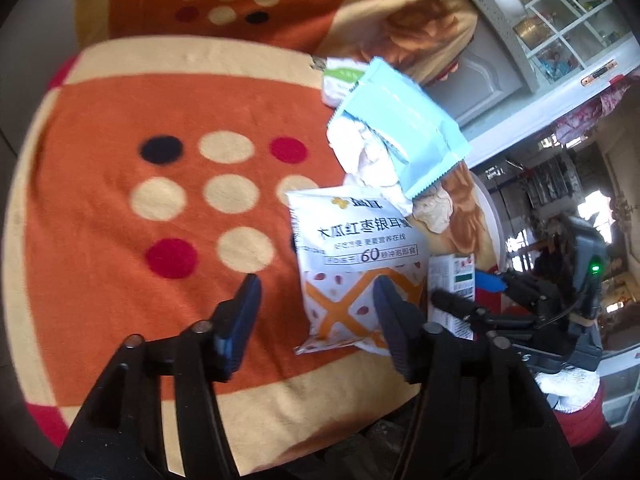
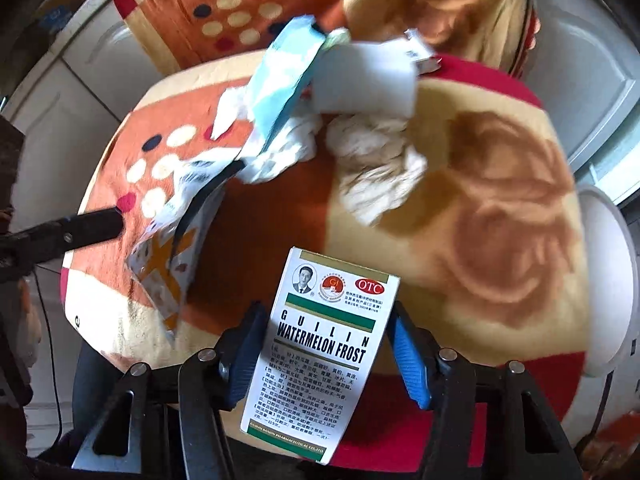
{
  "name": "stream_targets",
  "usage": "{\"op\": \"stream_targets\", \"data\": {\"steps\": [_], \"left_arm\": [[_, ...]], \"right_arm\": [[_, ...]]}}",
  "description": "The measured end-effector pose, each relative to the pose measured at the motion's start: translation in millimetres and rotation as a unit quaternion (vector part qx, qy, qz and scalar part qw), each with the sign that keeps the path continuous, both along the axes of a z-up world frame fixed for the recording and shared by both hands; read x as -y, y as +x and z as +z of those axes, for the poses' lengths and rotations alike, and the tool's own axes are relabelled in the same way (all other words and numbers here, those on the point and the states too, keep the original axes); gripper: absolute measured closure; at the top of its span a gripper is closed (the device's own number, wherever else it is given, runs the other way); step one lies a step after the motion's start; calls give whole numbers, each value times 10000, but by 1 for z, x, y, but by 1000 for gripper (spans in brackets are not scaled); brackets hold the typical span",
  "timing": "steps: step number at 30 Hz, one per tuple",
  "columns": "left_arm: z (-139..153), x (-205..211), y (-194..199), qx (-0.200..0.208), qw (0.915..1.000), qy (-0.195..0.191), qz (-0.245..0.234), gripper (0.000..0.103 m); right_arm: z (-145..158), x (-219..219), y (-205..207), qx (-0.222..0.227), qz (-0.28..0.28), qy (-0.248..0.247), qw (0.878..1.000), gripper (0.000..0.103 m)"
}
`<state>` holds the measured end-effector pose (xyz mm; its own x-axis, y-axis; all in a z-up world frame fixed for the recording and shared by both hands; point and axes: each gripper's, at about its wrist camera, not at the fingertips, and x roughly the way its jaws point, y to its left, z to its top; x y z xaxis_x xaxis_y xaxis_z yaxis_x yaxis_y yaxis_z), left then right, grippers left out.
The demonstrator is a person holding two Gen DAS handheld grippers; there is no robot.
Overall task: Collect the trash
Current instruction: 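Grasp the white snack bag with left tool while right tool grasps Watermelon Frost box, then carry the snack bag and medicine box over the white bin with both tools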
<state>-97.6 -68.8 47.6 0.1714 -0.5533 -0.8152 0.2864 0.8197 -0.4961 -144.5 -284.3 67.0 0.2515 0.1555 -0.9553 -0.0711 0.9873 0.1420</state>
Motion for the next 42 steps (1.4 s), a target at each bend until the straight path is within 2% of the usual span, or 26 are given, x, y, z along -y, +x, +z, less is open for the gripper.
{"op": "stream_targets", "data": {"steps": [7,13,14,15,16,21,26,31,35,42], "left_arm": [[-22,22,11,-504,9986,-147,48,45],[-17,45,6,-379,9991,-40,-180,47],[-16,50,4,-295,9993,48,-228,51],[-16,53,2,-232,9993,121,-268,68],[-16,59,-1,-149,9990,209,-353,78],[-4,54,-8,90,9993,126,-343,84],[26,41,-19,399,9987,36,-329,85],[51,50,-27,602,9975,-70,-365,85],[67,71,-30,759,9955,-158,-537,85],[84,127,-29,988,9907,-238,-902,85]], "right_arm": [[0,23,-15,-168,-397,254,9987,43],[-8,32,-30,-239,-687,696,9949,44],[-8,34,-31,-222,-700,753,9944,44],[-7,34,-32,-192,-664,766,9947,45],[-6,35,-34,-164,-630,765,9949,47],[14,41,-40,207,-490,848,9950,52],[31,51,-42,521,-504,881,9935,53],[43,69,-46,704,-642,920,9912,54],[52,79,-42,866,-833,933,9884,54],[70,127,-51,1163,-1326,875,9804,54]]}}
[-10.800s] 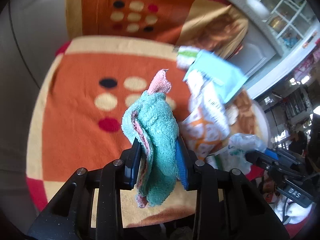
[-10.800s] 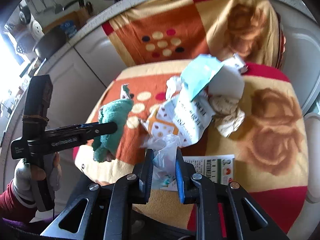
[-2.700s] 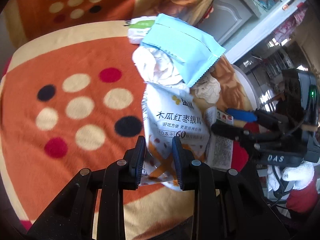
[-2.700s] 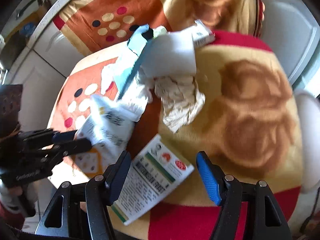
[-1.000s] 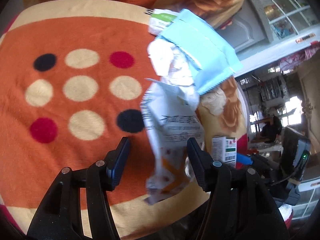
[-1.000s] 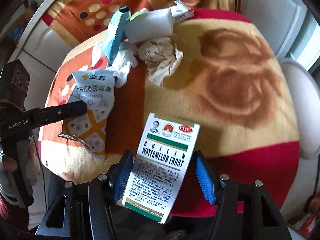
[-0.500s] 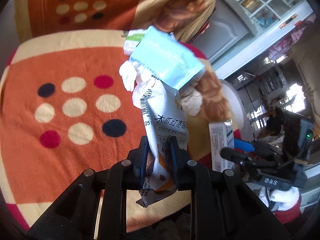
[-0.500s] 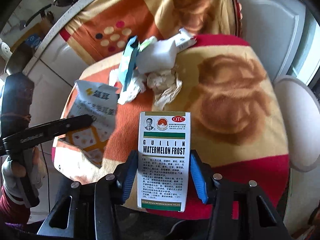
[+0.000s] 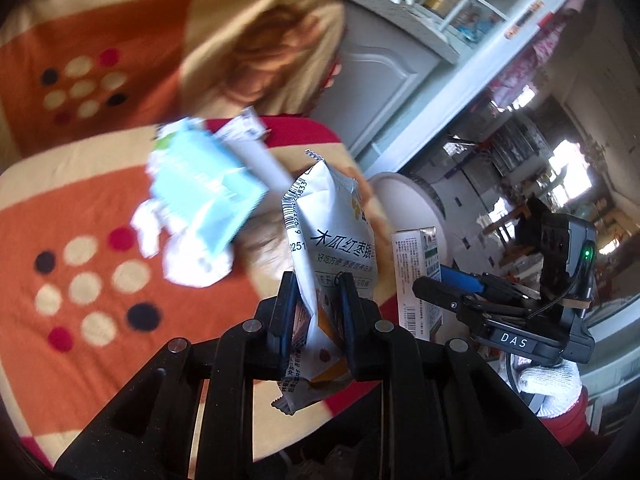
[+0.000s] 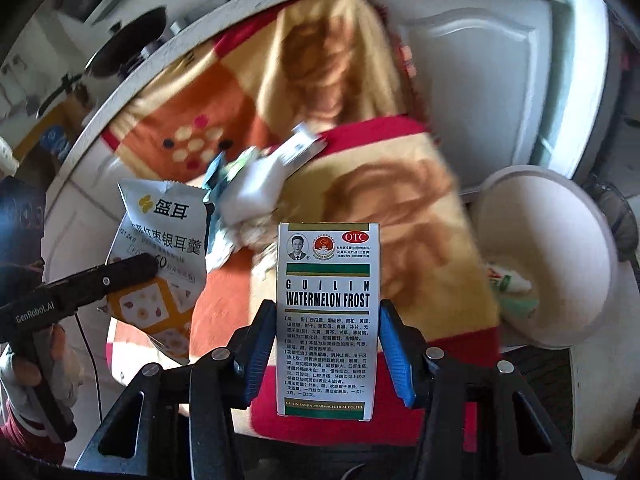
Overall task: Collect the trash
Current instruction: 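Carry the snack bag and medicine box over the white bin with both tools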
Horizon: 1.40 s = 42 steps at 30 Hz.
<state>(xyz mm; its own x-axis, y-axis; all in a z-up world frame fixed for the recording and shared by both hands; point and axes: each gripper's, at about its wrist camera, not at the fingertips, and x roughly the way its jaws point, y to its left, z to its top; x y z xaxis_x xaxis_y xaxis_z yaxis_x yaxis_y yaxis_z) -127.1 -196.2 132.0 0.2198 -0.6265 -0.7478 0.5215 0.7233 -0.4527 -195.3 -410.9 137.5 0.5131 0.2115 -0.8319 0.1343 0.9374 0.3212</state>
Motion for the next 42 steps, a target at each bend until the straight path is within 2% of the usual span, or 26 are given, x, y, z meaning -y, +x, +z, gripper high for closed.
{"op": "stream_targets", "data": {"steps": [6,11,23,33,42], "left_arm": [[8,58,6,104,9994,-16,-336,85],[9,109,14,307,9977,182,-574,85],[-1,201,15,651,9913,498,-1032,85],[-22,263,16,678,9878,633,-1249,85],[-42,299,24,589,9879,671,-1271,85]], "right_arm": [[4,44,-13,80,-549,-31,9985,54],[3,78,-22,103,-940,-47,9955,54],[-13,145,-33,6,-1628,-48,9867,54],[-35,184,-32,-133,-1952,15,9807,54],[-63,212,-27,-346,-2206,41,9747,54]]}}
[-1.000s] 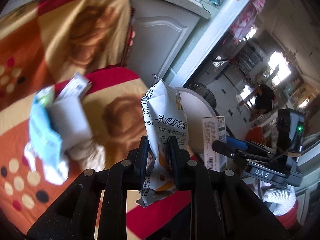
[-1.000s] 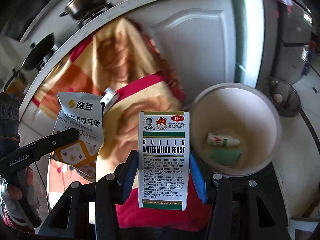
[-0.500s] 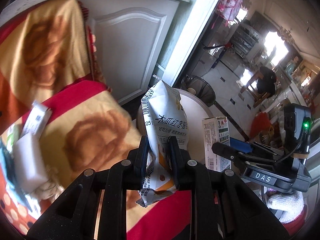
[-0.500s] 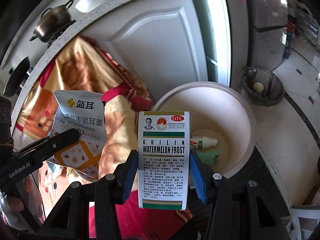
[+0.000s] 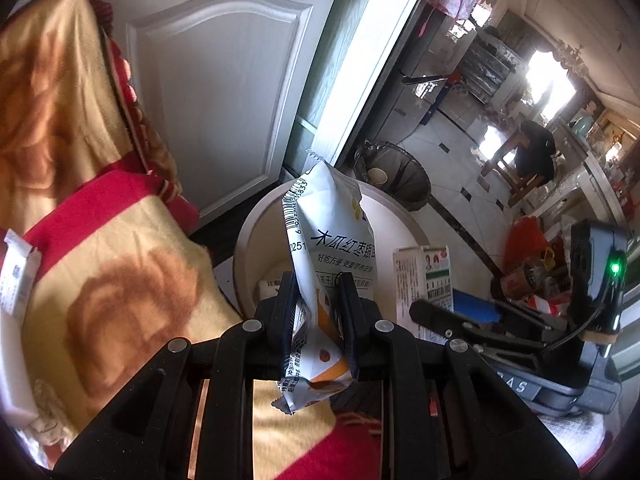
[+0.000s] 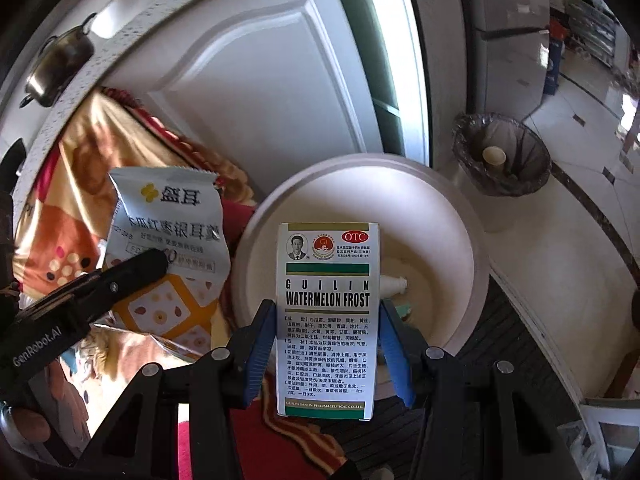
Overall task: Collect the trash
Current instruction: 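Carry the snack bag and medicine box over the white bin with both tools, then open both tools to drop the snack bag and box into the bin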
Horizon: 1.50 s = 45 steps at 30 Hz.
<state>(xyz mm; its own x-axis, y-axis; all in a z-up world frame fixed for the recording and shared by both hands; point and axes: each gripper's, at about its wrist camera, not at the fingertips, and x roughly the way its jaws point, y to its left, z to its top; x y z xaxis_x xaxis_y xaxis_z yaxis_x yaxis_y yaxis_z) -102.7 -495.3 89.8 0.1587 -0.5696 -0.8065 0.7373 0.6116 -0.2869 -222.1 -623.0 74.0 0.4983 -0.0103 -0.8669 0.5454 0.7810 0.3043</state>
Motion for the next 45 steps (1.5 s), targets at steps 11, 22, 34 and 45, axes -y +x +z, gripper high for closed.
{"op": "stream_targets", "data": {"steps": [11,22,34,45], "left_arm": [[-24,30,5,32,9999,168,22,85],[-36,37,7,27,9996,274,74,84],[-35,33,8,-169,9996,202,90,64],[-24,22,2,-98,9998,148,45,63]], "right_arm": [[-23,20,4,-138,-164,52,9998,54],[-38,30,12,-292,-265,95,9992,53],[-31,31,7,-304,-367,52,9988,46],[-19,24,0,-246,-333,-21,9991,46]]}}
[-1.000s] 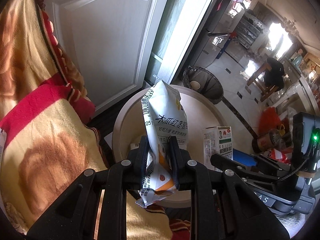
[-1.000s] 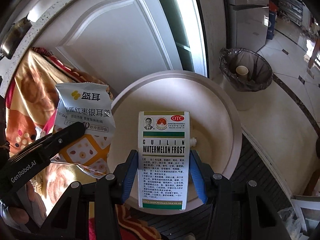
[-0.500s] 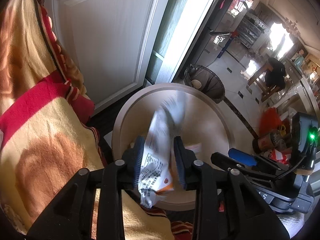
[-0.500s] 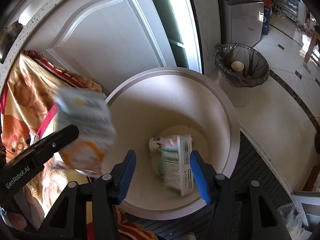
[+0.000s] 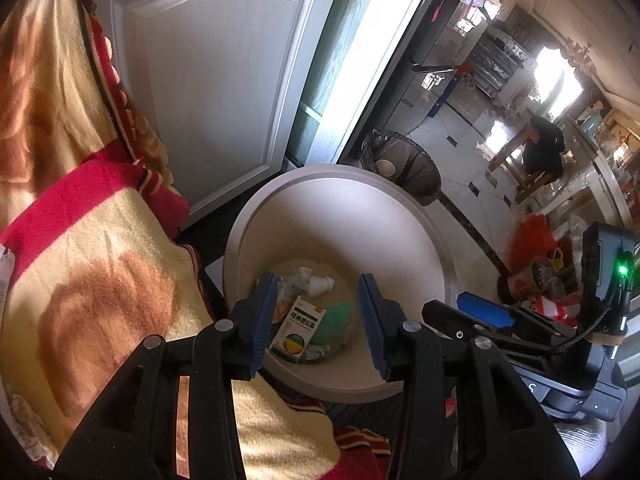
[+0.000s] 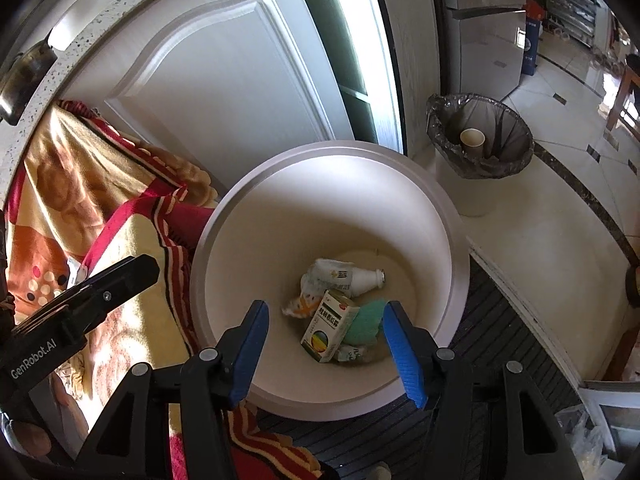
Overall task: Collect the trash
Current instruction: 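Open both tools to drop the snack bag and box into the bin, then move both open tools back over the chair seat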
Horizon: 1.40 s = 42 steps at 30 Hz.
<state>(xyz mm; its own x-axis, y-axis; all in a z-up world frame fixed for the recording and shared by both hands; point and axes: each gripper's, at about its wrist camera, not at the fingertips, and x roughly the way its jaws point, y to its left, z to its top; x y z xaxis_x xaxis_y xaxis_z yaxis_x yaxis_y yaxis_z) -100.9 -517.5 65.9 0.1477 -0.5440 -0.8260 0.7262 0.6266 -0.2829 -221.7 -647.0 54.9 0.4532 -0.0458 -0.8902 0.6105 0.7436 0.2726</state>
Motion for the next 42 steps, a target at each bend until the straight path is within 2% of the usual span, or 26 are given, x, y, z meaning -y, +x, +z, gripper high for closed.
{"op": "stream_targets", "data": {"steps": [7,21,36,39,42], "left_arm": [[16,-8,-9,223,9997,-78,-42,63],[34,-39,-18,345,9992,-212,43,63],[60,-102,-26,419,9979,-372,339,62],[65,-118,-26,407,9973,-443,414,43],[71,-135,-25,415,9965,-502,515,43]], "right_arm": [[11,-9,-3,58,65,-97,9999,45],[38,-41,-9,143,234,-428,9987,42],[62,-88,-2,265,594,-600,9961,39],[67,-102,2,306,743,-613,9949,38],[71,-117,8,347,906,-632,9933,38]]}}
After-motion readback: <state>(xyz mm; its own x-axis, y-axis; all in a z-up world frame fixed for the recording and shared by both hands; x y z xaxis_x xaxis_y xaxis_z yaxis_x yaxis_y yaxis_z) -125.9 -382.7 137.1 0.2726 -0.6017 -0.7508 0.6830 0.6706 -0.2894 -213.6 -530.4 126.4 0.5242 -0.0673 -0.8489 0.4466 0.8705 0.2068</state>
